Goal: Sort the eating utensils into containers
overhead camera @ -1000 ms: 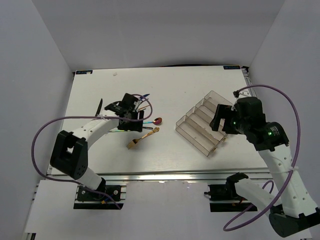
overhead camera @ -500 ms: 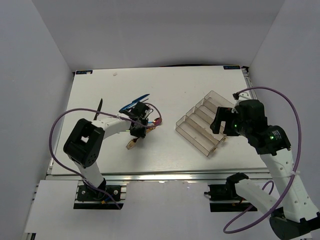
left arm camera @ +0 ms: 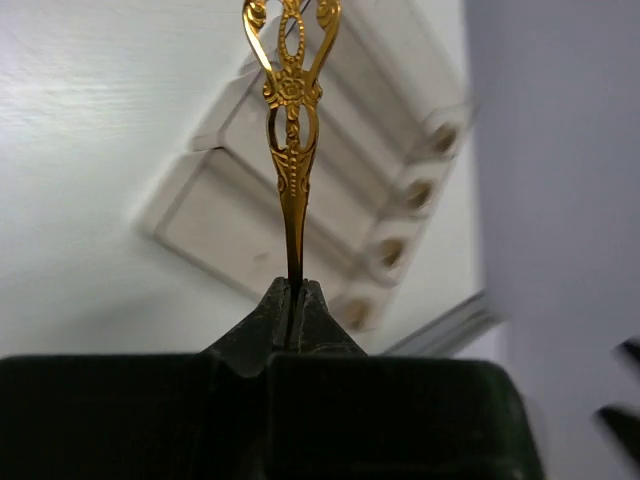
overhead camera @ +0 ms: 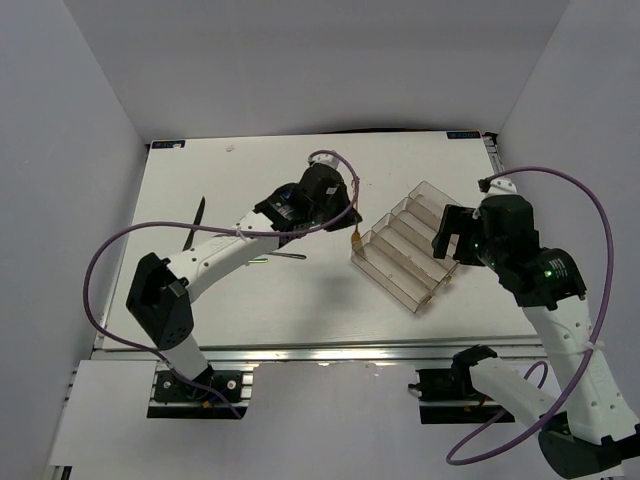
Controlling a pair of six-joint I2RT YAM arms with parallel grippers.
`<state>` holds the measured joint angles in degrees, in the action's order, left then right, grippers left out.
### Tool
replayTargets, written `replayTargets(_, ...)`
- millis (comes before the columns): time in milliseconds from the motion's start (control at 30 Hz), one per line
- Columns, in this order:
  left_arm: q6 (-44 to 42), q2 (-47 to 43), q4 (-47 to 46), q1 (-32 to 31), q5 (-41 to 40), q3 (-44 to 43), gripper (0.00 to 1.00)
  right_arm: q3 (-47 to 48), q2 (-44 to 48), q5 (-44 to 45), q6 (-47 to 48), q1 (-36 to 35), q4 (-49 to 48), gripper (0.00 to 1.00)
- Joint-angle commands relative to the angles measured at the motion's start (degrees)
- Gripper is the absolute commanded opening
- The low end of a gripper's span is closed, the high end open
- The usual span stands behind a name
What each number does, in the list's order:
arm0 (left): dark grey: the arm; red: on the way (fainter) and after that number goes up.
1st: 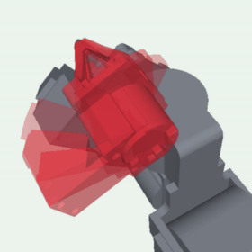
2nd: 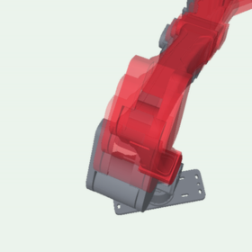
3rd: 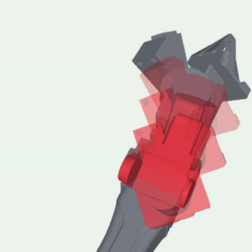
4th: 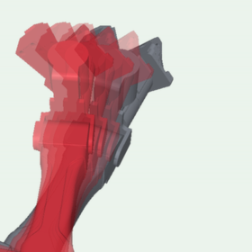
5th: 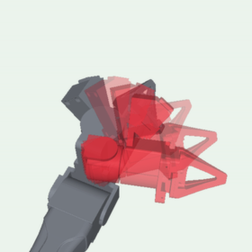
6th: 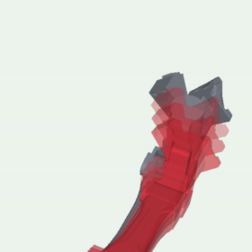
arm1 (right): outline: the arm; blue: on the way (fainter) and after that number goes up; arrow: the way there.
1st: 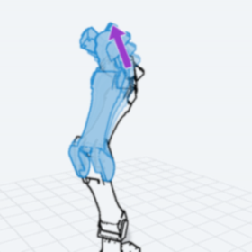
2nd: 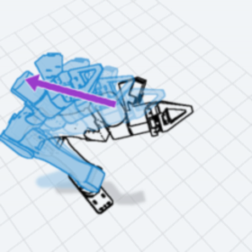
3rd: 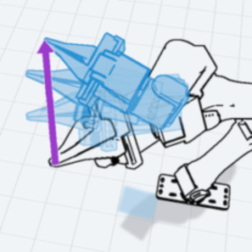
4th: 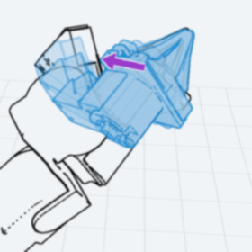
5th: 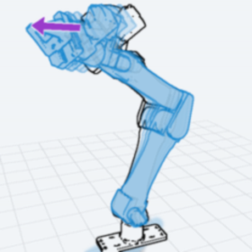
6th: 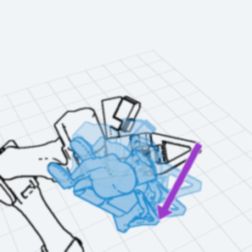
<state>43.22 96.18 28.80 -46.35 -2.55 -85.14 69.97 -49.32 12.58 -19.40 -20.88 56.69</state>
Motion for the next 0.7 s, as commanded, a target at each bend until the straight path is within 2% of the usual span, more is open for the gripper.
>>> replayTargets(0,34.97,1.82,-18.75,-0.93,0.27,8.32,0.00,4.29,-0.25,2.63,-0.99,-0.03,-1.05,0.89)
replayTargets(167,45.26,2.17,-31.51,-3.04,-6.40,10.70,0.00,6.75,-0.69,3.33,-0.55,-0.03,0.09,0.89)
replayTargets(333,49.85,5.67,-30.47,-6.03,-11.16,8.15,0.00,8.95,-1.39,2.63,-0.64,-0.03,1.94,0.89)
replayTargets(467,52.57,7.09,-25.56,-8.40,-14.76,7.01,0.00,10.00,-1.48,2.19,0.15,-0.12,2.55,0.89)
replayTargets(567,54.15,7.53,-23.53,-10.07,-15.73,7.53,0.00,10.36,-1.66,2.19,0.68,-0.12,2.82,0.89)
replayTargets(667,55.73,8.66,-25.90,-11.31,-14.51,9.47,0.00,10.53,-1.57,2.28,1.12,-0.03,2.55,0.89)
